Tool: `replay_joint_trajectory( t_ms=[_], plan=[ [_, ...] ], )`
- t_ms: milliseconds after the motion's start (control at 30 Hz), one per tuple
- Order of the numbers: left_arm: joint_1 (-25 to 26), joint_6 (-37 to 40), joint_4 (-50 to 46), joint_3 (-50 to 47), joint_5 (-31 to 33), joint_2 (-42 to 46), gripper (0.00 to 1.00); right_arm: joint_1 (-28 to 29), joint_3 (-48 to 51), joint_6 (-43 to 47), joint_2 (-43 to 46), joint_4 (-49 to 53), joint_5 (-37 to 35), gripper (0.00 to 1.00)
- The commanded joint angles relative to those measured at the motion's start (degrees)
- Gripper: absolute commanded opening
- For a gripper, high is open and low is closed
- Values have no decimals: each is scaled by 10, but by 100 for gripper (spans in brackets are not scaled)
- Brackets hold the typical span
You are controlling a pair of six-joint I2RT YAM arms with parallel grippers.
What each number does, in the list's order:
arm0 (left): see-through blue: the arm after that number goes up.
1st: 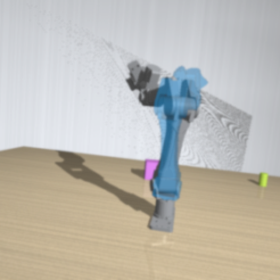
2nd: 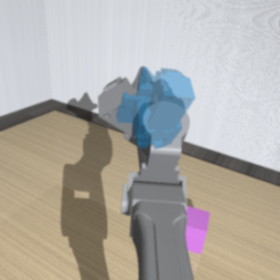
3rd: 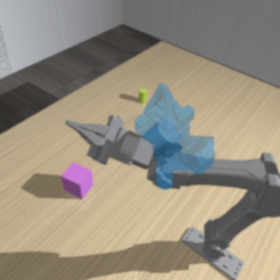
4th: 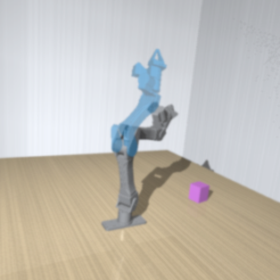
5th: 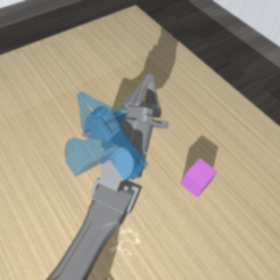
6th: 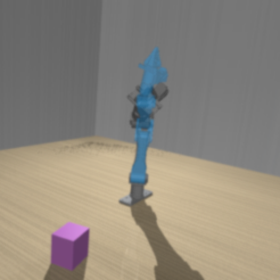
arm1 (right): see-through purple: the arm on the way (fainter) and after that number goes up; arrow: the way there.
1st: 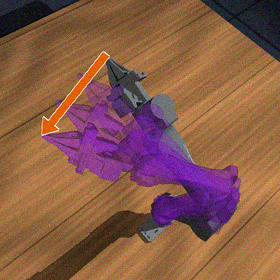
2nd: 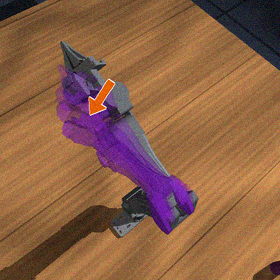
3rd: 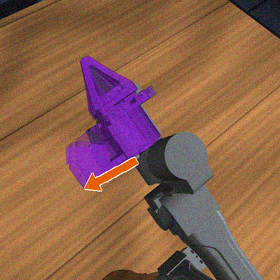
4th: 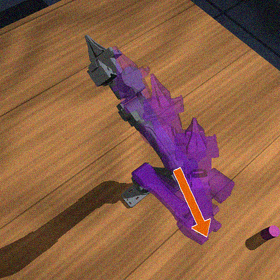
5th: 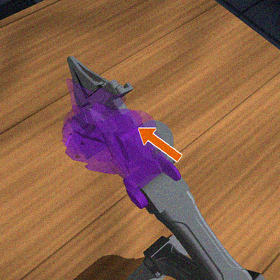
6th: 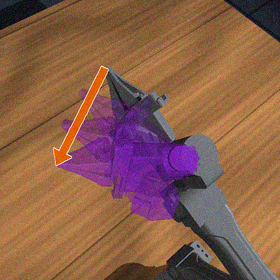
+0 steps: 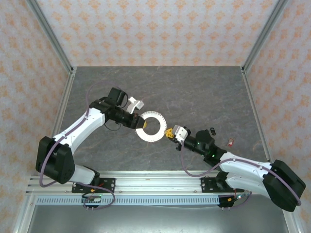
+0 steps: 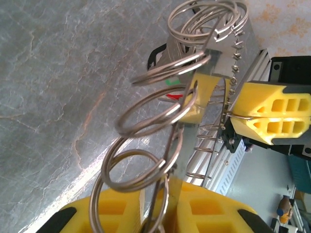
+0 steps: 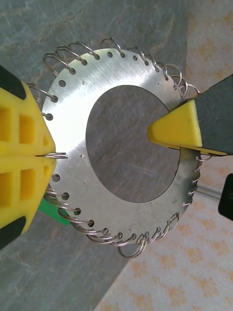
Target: Put the keys on the keyring
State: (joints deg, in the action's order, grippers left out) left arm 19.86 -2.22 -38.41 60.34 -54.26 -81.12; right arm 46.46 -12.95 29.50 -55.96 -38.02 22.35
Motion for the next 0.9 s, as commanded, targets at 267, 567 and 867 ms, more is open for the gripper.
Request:
replay_joint_trajectory(
  t_ms=[267, 567, 867],
  plan=[
    [3, -145, 180, -142, 70, 1, 29, 3, 23, -46, -7, 8, 44, 0],
    [4, -195, 279, -212, 116, -29, 39, 5, 26, -75, -91, -20, 80, 0],
    [5, -229, 343, -275, 206, 54, 42, 5, 13, -95, -158, -82, 77, 0]
  ],
)
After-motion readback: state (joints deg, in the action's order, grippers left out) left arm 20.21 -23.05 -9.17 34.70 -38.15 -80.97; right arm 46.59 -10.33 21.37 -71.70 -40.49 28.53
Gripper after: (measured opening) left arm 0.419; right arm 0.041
